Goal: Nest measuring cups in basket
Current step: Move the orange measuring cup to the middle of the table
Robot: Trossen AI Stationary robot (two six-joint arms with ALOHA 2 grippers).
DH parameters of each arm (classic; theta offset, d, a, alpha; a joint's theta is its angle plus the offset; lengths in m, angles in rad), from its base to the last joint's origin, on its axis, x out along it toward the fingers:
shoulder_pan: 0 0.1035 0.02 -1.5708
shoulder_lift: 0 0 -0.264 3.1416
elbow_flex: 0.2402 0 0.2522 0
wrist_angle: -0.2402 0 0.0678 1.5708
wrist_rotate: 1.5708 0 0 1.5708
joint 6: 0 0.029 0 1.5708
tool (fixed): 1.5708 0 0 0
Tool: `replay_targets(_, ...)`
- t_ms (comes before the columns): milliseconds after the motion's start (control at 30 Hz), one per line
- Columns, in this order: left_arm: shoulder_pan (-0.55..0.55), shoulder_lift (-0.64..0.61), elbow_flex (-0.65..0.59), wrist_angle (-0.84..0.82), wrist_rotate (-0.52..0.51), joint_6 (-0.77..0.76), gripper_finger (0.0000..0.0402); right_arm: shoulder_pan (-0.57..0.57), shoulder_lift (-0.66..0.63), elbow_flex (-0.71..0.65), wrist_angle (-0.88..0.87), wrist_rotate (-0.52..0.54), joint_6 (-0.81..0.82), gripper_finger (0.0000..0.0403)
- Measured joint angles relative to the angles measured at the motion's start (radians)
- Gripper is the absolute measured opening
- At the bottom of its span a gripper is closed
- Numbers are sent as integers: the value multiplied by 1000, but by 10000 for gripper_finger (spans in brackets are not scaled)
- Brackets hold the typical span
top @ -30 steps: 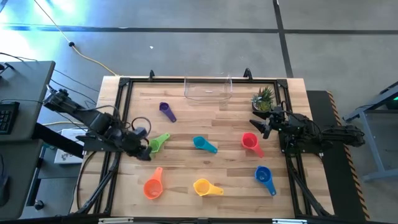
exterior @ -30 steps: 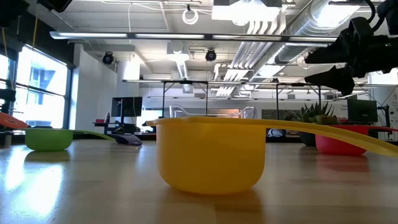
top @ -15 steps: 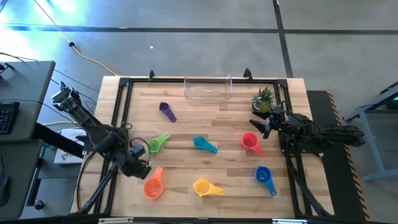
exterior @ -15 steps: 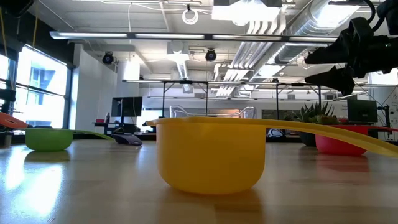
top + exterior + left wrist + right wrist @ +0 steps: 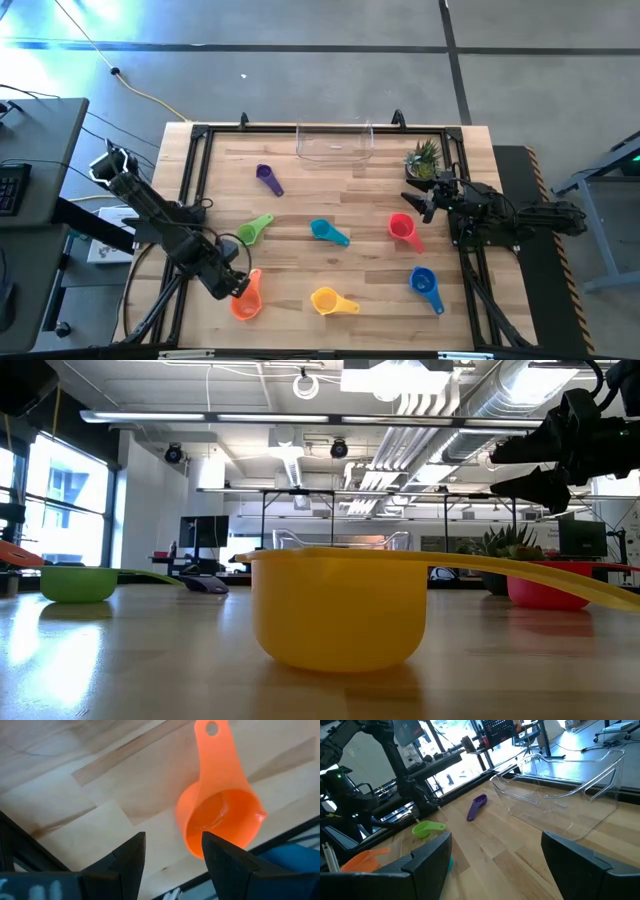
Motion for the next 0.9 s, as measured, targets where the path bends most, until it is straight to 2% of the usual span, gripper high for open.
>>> replay_targets(567,0,147,0,163,-5,45,184,0,0,0,0,0,0,298)
replay_targets(900,0,218,0,172,-4,34,184,0,0,0,0,0,0,298)
